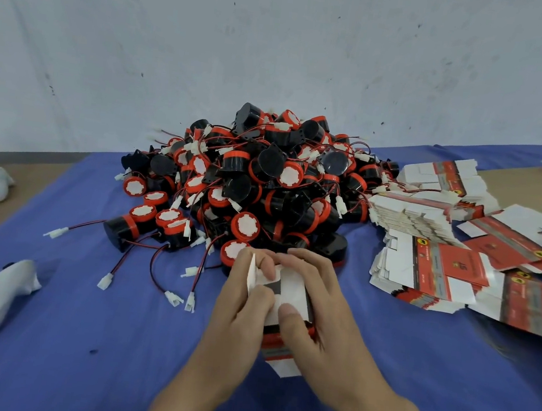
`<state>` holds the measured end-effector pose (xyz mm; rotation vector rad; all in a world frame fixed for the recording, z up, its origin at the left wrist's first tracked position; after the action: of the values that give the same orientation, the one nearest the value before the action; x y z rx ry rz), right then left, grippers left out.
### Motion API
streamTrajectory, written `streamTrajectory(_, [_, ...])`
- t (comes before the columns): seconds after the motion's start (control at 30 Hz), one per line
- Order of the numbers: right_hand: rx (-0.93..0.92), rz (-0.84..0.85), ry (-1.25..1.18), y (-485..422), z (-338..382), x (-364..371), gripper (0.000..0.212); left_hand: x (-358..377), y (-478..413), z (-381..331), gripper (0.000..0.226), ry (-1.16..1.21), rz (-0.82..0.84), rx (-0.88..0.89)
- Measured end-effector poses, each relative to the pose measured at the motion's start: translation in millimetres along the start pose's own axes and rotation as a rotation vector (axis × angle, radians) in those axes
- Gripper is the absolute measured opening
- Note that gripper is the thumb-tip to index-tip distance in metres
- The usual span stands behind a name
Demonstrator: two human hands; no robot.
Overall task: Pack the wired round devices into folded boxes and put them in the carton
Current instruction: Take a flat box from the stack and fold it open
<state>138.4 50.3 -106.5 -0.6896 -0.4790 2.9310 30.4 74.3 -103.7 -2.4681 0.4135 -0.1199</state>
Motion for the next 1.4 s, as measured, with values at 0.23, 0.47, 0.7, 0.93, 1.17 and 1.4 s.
streamTrajectory(0.23, [-0.032, -0.059, 0.032, -2, 2, -4, 0.036, -4, -3, 1, 0.025, -0.005, 0.006, -0.023])
streamTrajectory(0.47, [-0.044, -0.198, 0.066, -6, 1, -23, 0.036, 0, -7, 22, 0.069, 0.297, -0.068, -0.342])
streamTrajectory(0.7, [-0.067, -0.166, 0.233, -5, -1, -25, 0.041, 9, -4, 25, 0.041, 0.392, 0.012, -0.426])
streamTrajectory(0.93, [-0.105, -0.061, 0.299, -2, 0, -19, 0.066, 2, 0, 33, 0.029, 0.180, 0.019, -0.365])
streamTrajectory(1.17, [-0.111, -0.009, 0.419, -3, 0, -6, 0.084, -2, -5, 41, 0.022, -0.044, 0.037, -0.306])
streamTrajectory(1.4, [-0.090, -0.021, 0.468, -3, -10, -4, 0.082, -1, -2, 43, 0.025, -0.023, 0.109, -0.361])
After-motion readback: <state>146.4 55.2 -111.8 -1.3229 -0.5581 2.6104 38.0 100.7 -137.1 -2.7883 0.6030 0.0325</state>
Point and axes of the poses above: each hand's wrist, its own y-axis away from the middle knuckle, its own x-axis out of the palm, z = x × y, the point moved 7 cm from there along -y, towards the middle knuckle, and after that the axes turned 14 degrees about x, right-handed, at the moved point
